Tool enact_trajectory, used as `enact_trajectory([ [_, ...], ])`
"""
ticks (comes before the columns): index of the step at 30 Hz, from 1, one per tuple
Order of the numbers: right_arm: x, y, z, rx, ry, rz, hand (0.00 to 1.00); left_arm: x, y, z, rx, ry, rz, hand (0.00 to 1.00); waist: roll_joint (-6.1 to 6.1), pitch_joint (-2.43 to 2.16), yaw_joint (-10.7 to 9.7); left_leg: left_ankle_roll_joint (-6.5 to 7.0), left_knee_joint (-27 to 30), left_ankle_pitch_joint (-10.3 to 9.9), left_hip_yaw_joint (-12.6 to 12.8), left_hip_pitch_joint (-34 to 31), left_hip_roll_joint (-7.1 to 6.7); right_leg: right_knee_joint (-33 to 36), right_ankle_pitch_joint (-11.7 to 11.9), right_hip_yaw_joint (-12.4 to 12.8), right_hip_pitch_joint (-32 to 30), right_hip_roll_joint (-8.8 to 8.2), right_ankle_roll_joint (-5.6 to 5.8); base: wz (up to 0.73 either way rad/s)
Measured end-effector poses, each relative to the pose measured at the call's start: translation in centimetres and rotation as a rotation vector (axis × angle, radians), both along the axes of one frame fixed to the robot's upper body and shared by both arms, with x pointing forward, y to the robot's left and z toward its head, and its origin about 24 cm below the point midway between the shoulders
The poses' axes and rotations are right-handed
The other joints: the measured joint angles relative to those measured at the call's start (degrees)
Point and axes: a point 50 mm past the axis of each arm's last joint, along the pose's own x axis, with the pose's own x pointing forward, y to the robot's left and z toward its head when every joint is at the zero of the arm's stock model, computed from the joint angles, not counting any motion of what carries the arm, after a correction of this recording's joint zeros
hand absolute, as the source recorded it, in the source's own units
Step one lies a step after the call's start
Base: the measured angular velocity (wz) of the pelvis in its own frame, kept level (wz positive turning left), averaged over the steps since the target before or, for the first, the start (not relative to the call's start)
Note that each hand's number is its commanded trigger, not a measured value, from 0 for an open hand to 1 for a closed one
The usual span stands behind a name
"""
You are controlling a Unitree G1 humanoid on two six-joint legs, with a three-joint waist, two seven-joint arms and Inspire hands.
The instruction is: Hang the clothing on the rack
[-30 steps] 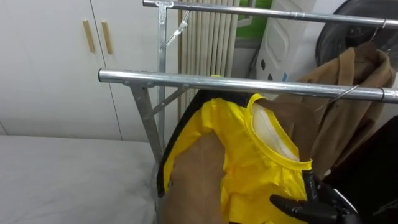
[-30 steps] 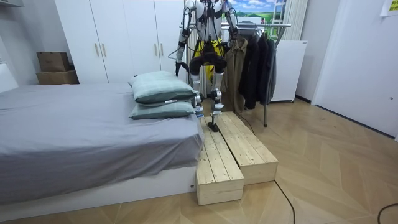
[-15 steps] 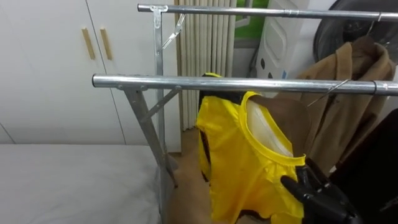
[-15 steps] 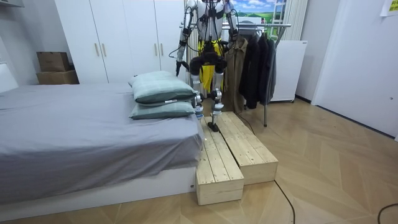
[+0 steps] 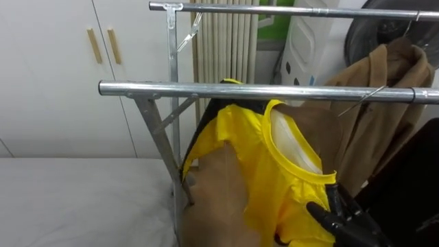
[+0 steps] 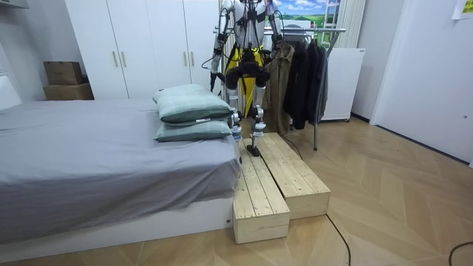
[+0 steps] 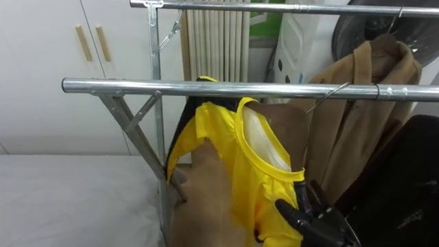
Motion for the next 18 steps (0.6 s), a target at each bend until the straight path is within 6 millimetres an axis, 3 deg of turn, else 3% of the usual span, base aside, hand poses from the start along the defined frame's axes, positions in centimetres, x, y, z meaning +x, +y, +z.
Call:
enact_trajectory([
  [7,-1.4,0.1,-1.8,-0.079,0.079,0.015,0.0,0.2,-0.5,0.0,-0.008,-0.024,-0.025,0.0,-0.14,-0.12,-0.22,0.0,0.03,0.0,-0.15,0.1,0.0,-0.15,0.03,-0.03,0.31,-0.07,-0.01,0.03],
  [12,-4.9,0.2,-5.5,-0.095,0.293,0.016,0.0,-0.3,-0.4,-0.2,-0.01,-0.021,-0.023,0.0,-0.35,0.05,0.12,0.0,-0.05,0.0,-0.09,0.07,-0.04,0.01,0.0,0.17,0.16,-0.06,0.03,0.0],
  [15,-5.7,0.2,-6.2,-0.106,0.343,0.026,0.0,-0.4,-0.5,-0.3,-0.015,-0.017,-0.026,0.0,-0.65,0.15,0.21,0.0,-0.05,0.0,0.02,-0.11,-0.07,0.1,-0.02,0.23,-0.12,-0.04,0.07,0.0],
  [18,-7.0,0.1,-7.1,-0.143,0.411,0.066,0.0,-0.6,-0.4,-0.3,-0.017,-0.013,-0.025,0.0,-1.08,-0.16,0.03,0.0,-0.06,0.0,-0.03,0.19,-0.05,-0.27,-0.03,0.06,0.41,-0.1,0.09,0.03],
])
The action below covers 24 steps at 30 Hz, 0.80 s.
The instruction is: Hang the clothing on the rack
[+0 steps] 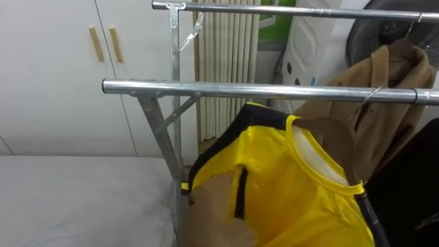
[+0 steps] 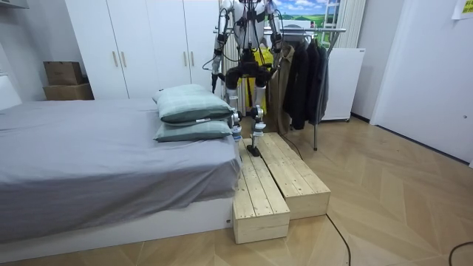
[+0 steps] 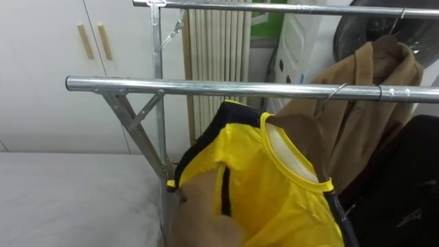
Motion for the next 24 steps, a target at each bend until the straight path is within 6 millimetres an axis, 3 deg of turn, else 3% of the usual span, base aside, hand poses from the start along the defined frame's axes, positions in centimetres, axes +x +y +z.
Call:
enact_trajectory([
  [6,-3.1,-0.2,-1.3,-0.052,0.13,0.057,0.0,-1.1,0.4,-0.4,0.008,0.043,0.019,0.0,0.15,0.03,-0.49,0.02,0.0,-0.02,-1.08,-0.13,-0.03,-0.76,0.1,-0.93,0.56,-0.27,0.07,0.08],
  [14,-5.8,-0.4,-2.5,-0.089,0.263,0.092,0.0,-2.3,0.6,-0.9,0.016,0.094,0.033,0.0,0.94,0.29,-1.04,0.03,0.0,-0.03,-1.62,-0.37,-0.06,-0.79,0.03,-1.02,0.43,-0.3,0.09,0.02],
  [24,-9.3,0.0,-3.6,-0.114,0.428,0.148,0.0,-3.8,0.4,-1.7,0.033,0.154,0.074,0.0,1.32,0.26,-1.32,0.04,-0.11,-0.04,-1.84,-0.43,-0.09,-0.93,-0.01,-1.35,0.5,-0.39,0.11,0.0],
])
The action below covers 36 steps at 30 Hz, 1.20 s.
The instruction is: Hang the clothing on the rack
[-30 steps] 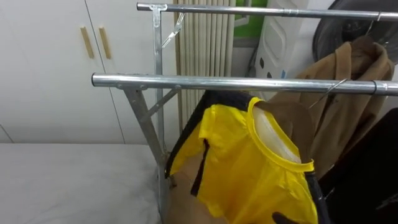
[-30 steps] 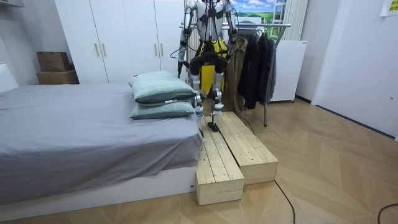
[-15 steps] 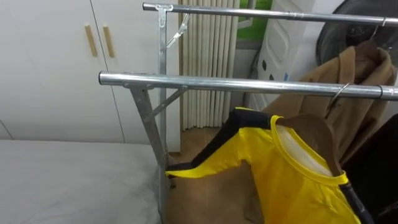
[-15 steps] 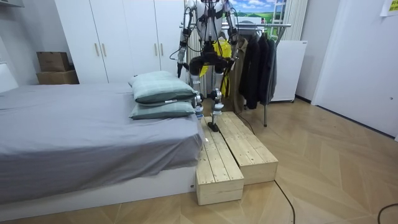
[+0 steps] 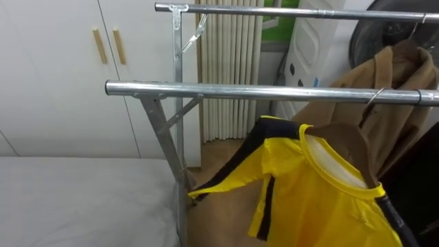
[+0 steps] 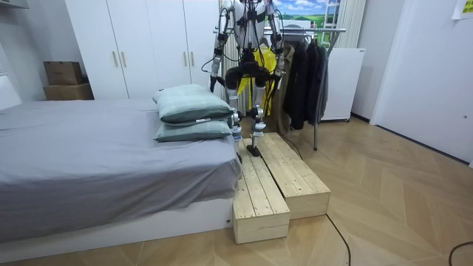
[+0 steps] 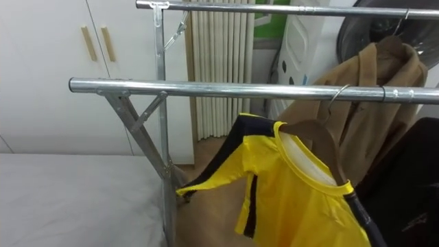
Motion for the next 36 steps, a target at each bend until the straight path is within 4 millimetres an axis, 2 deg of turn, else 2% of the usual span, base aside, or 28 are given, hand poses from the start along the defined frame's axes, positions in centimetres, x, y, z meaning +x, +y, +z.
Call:
enact_trajectory([
  [6,-1.3,0.2,-0.3,-0.009,0.047,-0.017,0.0,-0.3,-0.1,-0.2,-0.008,0.016,0.041,0.0,0.16,-0.07,0.05,0.0,0.0,0.0,-0.09,-0.03,-0.02,0.07,0.0,-0.12,-0.05,-0.03,0.0,0.0],
  [15,-1.7,0.4,-0.4,-0.017,0.07,-0.051,0.0,-0.1,-0.3,-0.5,-0.012,0.032,0.042,0.0,0.35,-0.26,-0.34,0.02,0.06,0.01,-1.48,-0.63,-0.22,-0.62,0.1,-0.15,-0.04,-0.09,0.21,0.06],
  [20,-1.6,0.5,-0.5,-0.048,0.083,-0.033,0.0,0.0,-0.4,-0.5,-0.014,0.033,0.041,0.0,0.27,-0.24,-0.37,0.03,0.06,0.02,-1.29,-0.63,-0.3,-0.6,0.02,-0.48,-0.08,-0.3,0.24,0.0],
  [28,-0.2,0.4,-0.4,-0.113,0.082,0.043,0.0,0.4,-0.6,-0.6,-0.021,0.032,0.031,0.0,0.28,-0.15,-0.4,0.03,0.02,0.02,-1.24,-0.7,-0.38,-0.67,-0.08,-1.18,0.01,-0.6,0.28,0.03],
  [36,0.4,0.6,-0.4,-0.117,0.077,0.079,0.0,-0.1,-0.7,-0.9,-0.044,0.074,0.036,0.0,0.76,-0.13,0.12,0.02,0.16,0.01,-1.96,-0.62,-0.37,-0.43,-0.81,-2.98,0.36,-0.9,0.04,0.08],
])
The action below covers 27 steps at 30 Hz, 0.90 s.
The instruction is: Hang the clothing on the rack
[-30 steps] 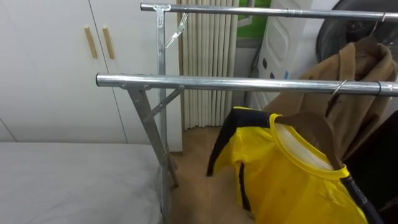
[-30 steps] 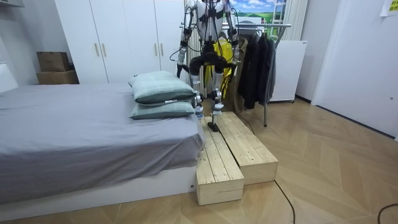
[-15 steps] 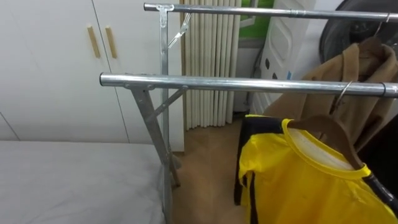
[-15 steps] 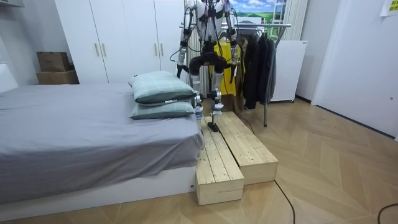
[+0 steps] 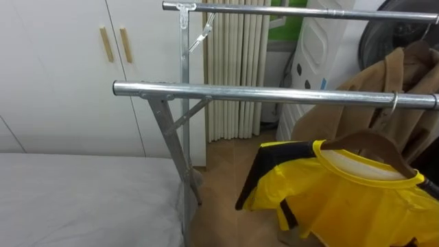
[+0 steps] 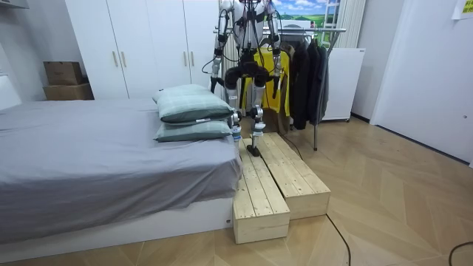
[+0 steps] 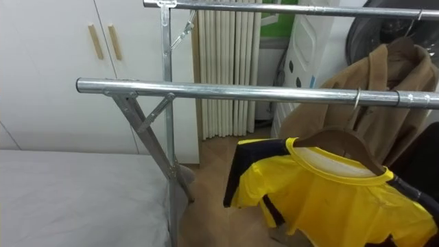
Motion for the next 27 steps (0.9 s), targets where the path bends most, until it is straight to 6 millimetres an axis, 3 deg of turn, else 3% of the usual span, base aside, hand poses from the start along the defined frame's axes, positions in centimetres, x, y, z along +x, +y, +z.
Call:
enact_trajectory([
  [4,0.5,0.0,0.0,0.002,0.007,0.017,0.0,-0.1,-0.1,-0.1,-0.012,0.017,0.013,0.0,0.66,0.02,0.16,-0.01,0.31,-0.01,-1.17,-0.61,-0.06,0.9,-0.76,-1.28,-0.37,-0.3,-0.24,0.19],
  [7,1.8,0.1,0.2,-0.011,-0.015,0.087,0.0,0.1,-0.6,-0.1,-0.027,0.002,0.025,0.0,1.91,0.1,0.23,-0.05,1.54,0.02,-3.32,-3.69,-0.27,1.49,-0.97,-3.81,-2.28,-1.05,-0.43,0.44],
  [10,3.1,-0.1,0.4,-0.033,-0.032,0.154,0.0,0.7,-1.1,0.0,-0.04,-0.026,0.012,0.0,2.47,0.13,0.45,-0.3,3.22,0.19,-4.31,-6.94,-0.52,3.24,-2.06,-7.8,-4.17,-2.34,-0.73,0.71],
  [13,3.8,0.0,0.6,-0.048,-0.035,0.221,0.0,1.1,-1.1,0.1,-0.047,-0.045,0.008,0.0,2.88,0.15,1.77,-0.81,5.54,1.03,-4.25,-10.67,-0.42,3.46,-2.75,-13.96,-4.87,-3.84,-1.33,1.05],
  [14,4.1,-0.1,0.6,-0.055,-0.033,0.242,0.0,1.3,-1.2,0.1,-0.053,-0.049,0.008,0.0,2.78,0.19,1.81,-0.91,5.37,2.13,-3.29,-11.89,-0.37,2.95,-2.96,-17.04,-4.73,-4.62,-1.49,1.43],
  [15,4.6,-0.1,0.7,-0.068,-0.03,0.278,0.0,1.6,-1.2,0.2,-0.057,-0.059,0.004,0.0,2.51,0.43,1.97,-0.85,5.27,3.34,-0.61,-13.1,-0.08,2.68,-3.29,-20.49,-4.83,-5.64,-1.69,1.49],
  [16,4.7,-0.1,0.7,-0.075,-0.026,0.294,0.0,1.8,-1.2,0.2,-0.06,-0.061,0.002,0.0,2.4,0.52,1.99,-0.68,5.64,3.73,1.78,-13.57,0.31,2.68,-3.55,-22.41,-4.87,-6.24,-1.85,1.58],
  [18,5.0,-0.4,0.8,-0.091,-0.009,0.314,0.0,1.8,-1.1,0.2,-0.071,-0.058,0.009,0.0,2.36,0.42,2.65,0.28,11.38,1.98,11.41,-13.88,3.21,3.09,-5.01,-29.07,-4.52,-7.69,-2.07,1.55],
  [19,5.0,-0.4,0.8,-0.092,-0.006,0.315,0.0,1.8,-1.1,0.2,-0.072,-0.057,0.015,0.0,2.31,0.44,3.1,0.28,12.7,1.41,13.37,-13.59,3.94,3.26,-5.21,-30.58,-4.41,-7.96,-2.08,1.53],
  [20,4.9,-0.5,0.8,-0.092,0.009,0.31,0.0,1.7,-0.9,0.2,-0.07,-0.051,0.02,0.0,2.21,0.55,3.27,0.45,15.04,0.23,16.62,-12.45,5.15,3.51,-5.84,-34.14,-3.78,-8.42,-2.04,1.66],
  [21,4.8,-0.8,0.8,-0.097,0.021,0.301,0.0,1.5,-0.8,0.2,-0.068,-0.039,0.031,0.0,2.14,0.56,3.27,0.68,16.83,-0.96,18.28,-11.28,6.23,3.95,-6.64,-38.18,-3.02,-8.97,-1.95,1.77],
  [22,4.7,-0.9,0.8,-0.099,0.027,0.297,0.0,1.4,-0.7,0.1,-0.067,-0.033,0.038,0.0,2.07,0.55,3.22,0.53,17.6,-1.35,19.2,-10.63,6.83,3.99,-6.96,-40.05,-2.79,-9.1,-1.87,1.78],
  [24,4.6,-1.3,0.8,-0.109,0.043,0.294,0.0,1.5,-0.6,0.1,-0.065,-0.014,0.039,0.0,1.75,0.57,3.23,0.16,17.83,-2.55,22.37,-7.82,7.85,4.09,-7.67,-46.75,-1.84,-9.63,-1.56,1.64],
  [26,4.7,-1.4,0.9,-0.113,0.042,0.287,0.0,1.5,-0.5,0.1,-0.063,0.001,0.041,0.0,1.18,0.79,3.23,-0.29,14.64,-3.05,24.1,-5.55,7.38,4.56,-7.95,-50.18,-2.1,-10.16,-1.19,1.33],
  [27,4.8,-1.4,0.9,-0.113,0.038,0.283,0.0,1.6,-0.6,0.1,-0.064,0.006,0.042,0.0,1.01,0.88,3.28,-0.54,11.23,-3.31,25.03,-4.0,6.43,5.2,-8.16,-50.65,-2.38,-10.18,-0.83,1.11],
])
